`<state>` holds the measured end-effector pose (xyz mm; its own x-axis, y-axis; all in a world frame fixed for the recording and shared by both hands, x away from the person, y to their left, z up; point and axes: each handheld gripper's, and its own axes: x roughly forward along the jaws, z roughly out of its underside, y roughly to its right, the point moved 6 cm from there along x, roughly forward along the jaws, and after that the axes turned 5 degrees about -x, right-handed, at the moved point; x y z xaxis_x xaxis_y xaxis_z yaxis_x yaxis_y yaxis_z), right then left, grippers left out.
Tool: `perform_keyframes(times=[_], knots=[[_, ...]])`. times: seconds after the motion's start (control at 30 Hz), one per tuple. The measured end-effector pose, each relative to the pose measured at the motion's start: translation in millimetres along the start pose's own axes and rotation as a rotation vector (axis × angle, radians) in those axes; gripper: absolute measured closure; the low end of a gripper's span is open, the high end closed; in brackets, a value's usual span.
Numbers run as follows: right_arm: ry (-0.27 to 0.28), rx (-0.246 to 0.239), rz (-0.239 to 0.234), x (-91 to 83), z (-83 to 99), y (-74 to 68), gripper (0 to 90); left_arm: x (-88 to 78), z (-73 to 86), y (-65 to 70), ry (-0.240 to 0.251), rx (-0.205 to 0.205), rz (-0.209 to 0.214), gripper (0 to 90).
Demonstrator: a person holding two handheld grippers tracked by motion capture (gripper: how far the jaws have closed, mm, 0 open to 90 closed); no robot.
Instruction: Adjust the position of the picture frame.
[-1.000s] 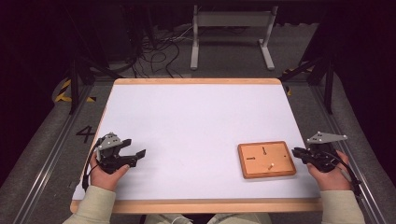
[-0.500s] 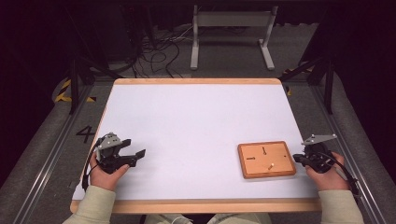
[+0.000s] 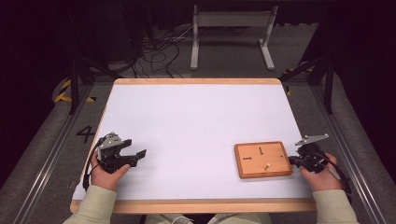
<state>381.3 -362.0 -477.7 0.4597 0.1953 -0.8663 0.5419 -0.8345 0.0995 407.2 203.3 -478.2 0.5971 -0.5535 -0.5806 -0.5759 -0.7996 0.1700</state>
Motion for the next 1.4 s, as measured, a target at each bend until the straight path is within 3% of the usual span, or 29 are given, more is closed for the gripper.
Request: perform_keyframes(times=[0.3,0.97,1.2,1.4], knots=[[0.027,-0.072,-0.094,16.2,-31.4,-39.3,90.0,0.1,0.4,0.0,0.000,-0.003,0.001,23.6],[0.071,-0.229,-0.225,43.1,-83.9,-109.4,90.0,4.7,-0.5,6.4,-0.011,0.018,0.014,23.6],[0.079,-0.262,-0.253,47.9,-93.6,-128.4,90.0,7.3,-2.2,11.6,-0.010,0.024,0.029,23.6],[0.092,-0.265,-0.280,49.4,-95.7,-134.9,90.0,10.7,-4.3,17.2,-0.018,0.045,0.048,23.6]])
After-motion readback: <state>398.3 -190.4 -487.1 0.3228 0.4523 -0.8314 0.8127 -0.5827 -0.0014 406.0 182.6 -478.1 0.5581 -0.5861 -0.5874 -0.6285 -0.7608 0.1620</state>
